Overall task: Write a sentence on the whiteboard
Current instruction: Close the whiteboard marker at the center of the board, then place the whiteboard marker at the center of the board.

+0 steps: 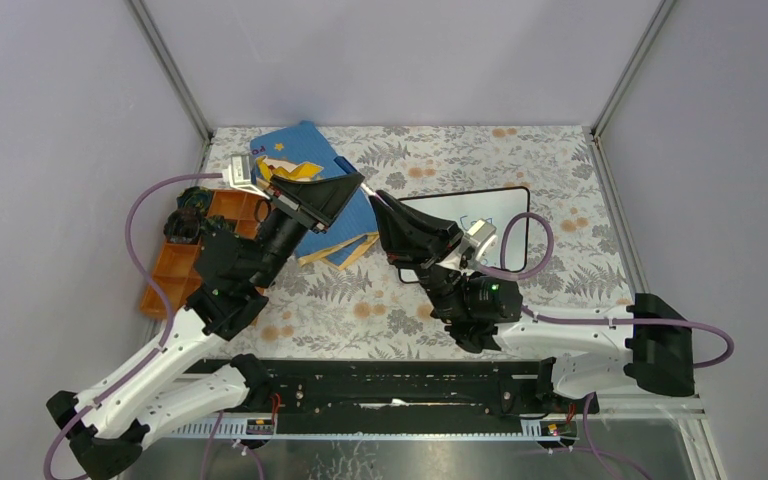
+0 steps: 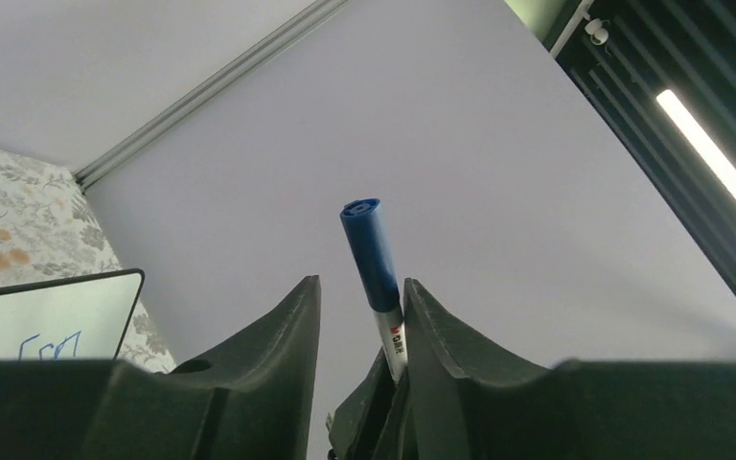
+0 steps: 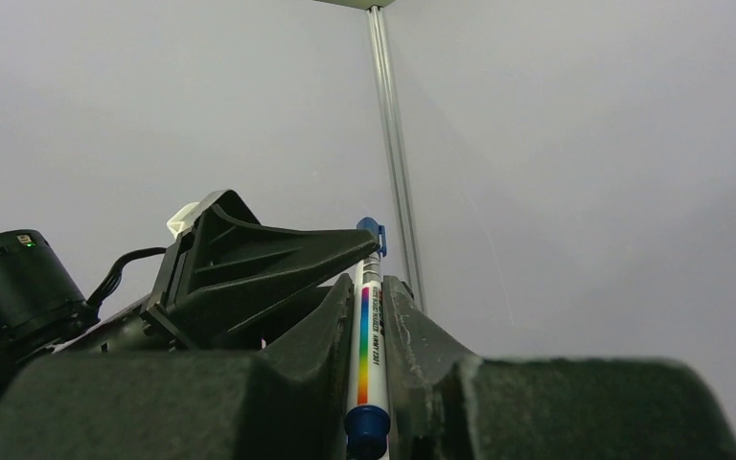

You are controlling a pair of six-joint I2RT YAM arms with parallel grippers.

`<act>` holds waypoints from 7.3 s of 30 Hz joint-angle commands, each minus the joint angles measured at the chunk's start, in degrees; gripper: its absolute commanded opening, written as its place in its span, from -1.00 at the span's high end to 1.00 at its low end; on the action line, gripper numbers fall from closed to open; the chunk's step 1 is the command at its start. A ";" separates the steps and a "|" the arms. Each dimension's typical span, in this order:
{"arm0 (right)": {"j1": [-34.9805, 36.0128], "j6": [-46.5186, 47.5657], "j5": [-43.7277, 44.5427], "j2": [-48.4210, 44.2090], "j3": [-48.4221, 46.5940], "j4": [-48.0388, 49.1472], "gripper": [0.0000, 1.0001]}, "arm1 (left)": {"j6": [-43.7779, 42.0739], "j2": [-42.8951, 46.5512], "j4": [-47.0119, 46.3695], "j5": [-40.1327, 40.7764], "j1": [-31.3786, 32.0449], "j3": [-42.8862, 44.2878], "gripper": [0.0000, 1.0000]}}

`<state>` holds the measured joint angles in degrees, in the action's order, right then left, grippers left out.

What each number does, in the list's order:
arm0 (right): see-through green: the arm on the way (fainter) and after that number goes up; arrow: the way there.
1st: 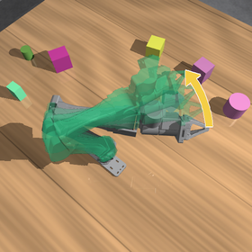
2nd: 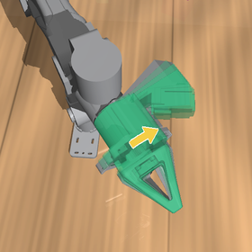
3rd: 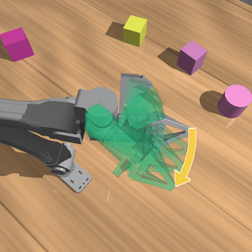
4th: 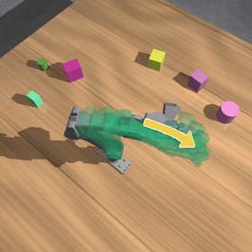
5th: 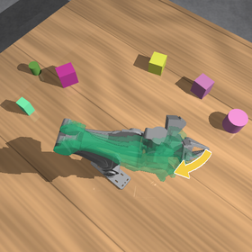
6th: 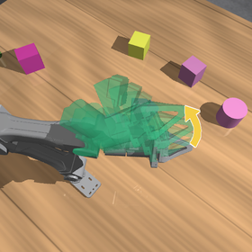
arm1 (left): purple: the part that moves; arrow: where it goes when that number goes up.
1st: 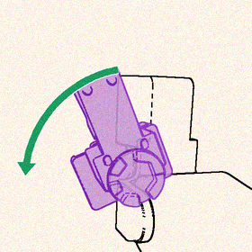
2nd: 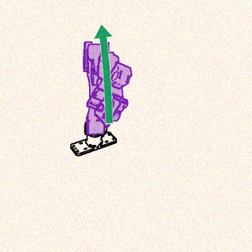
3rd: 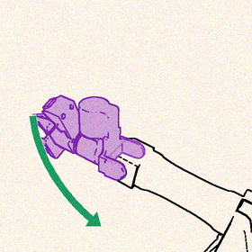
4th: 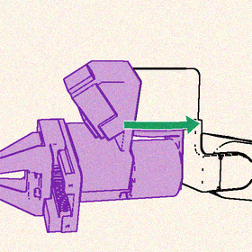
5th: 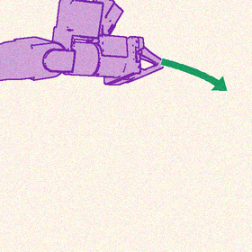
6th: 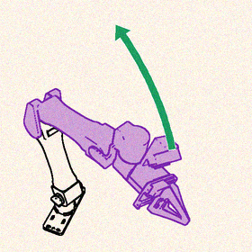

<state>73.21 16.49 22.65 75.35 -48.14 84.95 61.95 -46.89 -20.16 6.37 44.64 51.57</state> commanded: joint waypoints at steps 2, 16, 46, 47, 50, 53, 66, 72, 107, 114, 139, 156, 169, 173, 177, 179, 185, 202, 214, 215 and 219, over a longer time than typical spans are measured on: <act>-0.37 -0.83 0.12 -2.64 -0.04 0.80 1.00 | -2.52 0.69 1.65 -1.34 0.45 1.26 0.04; -0.35 -1.73 -0.92 -2.77 0.34 0.61 1.00 | -2.23 -0.15 -1.01 -1.93 0.45 1.50 -0.07; -0.37 -8.25 -2.92 -12.98 1.28 -23.02 -0.48 | -5.95 2.23 3.41 1.71 0.44 1.74 1.00; -0.36 -9.33 -3.60 -14.87 0.69 -28.34 -0.56 | -6.74 2.17 4.98 2.43 0.44 2.33 1.00; -0.35 -12.12 -6.23 -19.77 -0.46 -40.17 -0.61 | -9.44 2.28 9.15 4.69 0.45 3.80 1.00; -0.35 -13.91 -5.40 -24.49 -1.82 -52.46 -0.60 | -13.34 2.22 13.61 5.65 0.45 5.16 1.00; -0.35 -18.00 10.95 -34.87 -8.04 -91.98 -0.71 | -34.69 5.04 32.36 -6.63 0.45 4.29 1.00; -0.50 -23.86 -2.62 -32.59 -4.94 -88.04 -0.73 | -39.17 4.39 32.58 -17.42 0.45 4.33 1.00; -11.42 -49.54 -35.16 -15.54 -0.23 -57.96 -0.01 | -36.05 11.16 20.34 -26.15 0.45 -4.11 1.00; -11.60 -49.63 -34.84 -15.98 1.10 -57.25 0.22 | -35.43 11.44 20.43 -26.32 0.45 -4.20 1.00; -11.66 -40.05 -28.46 -21.53 -0.13 -77.66 1.00 | -35.98 12.42 30.70 -13.42 0.45 -1.70 -0.97; -10.35 -42.89 -12.25 -5.38 -1.95 -98.09 1.00 | -43.07 16.25 32.96 13.91 0.45 -10.25 -0.97; -8.52 -45.03 -10.13 14.45 -9.80 -97.60 1.00 | -44.37 16.85 30.26 13.35 0.45 -15.93 -0.98; -8.52 -47.17 -7.78 17.20 -10.94 -98.38 1.00 | -44.54 16.27 29.96 13.53 0.45 -16.15 -0.97; -8.69 -50.03 -5.57 19.37 -11.33 -98.41 1.00 | -44.73 15.05 30.41 14.39 0.43 -15.89 -0.97; -8.86 -50.95 -5.67 20.91 -12.09 -99.09 1.00 | -44.73 14.76 30.57 14.53 0.44 -15.86 -0.97; -9.06 -51.49 -5.87 23.96 -12.56 -99.15 1.00 | -44.73 14.74 30.96 14.57 0.44 -15.72 -0.97; -10.72 -51.53 -5.48 27.33 -10.44 -97.52 0.82 | -44.78 14.40 31.37 14.66 0.45 -15.63 -0.97; -10.94 -52.09 -5.37 28.08 -9.60 -97.69 0.72 | -44.90 14.75 31.62 14.66 0.45 -15.70 -0.97; -10.91 -52.13 -5.50 28.01 -9.53 -97.69 0.70 | -44.84 14.74 31.59 14.65 0.40 -15.71 -0.97; -10.94 -52.36 -5.64 27.92 -9.26 -97.74 0.58 | -44.55 14.48 31.59 14.59 0.45 -15.63 -0.97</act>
<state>62.94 -34.81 14.59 101.65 -58.52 -12.93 18.28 -32.51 13.34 19.55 44.97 35.86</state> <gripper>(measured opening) 0.193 0.986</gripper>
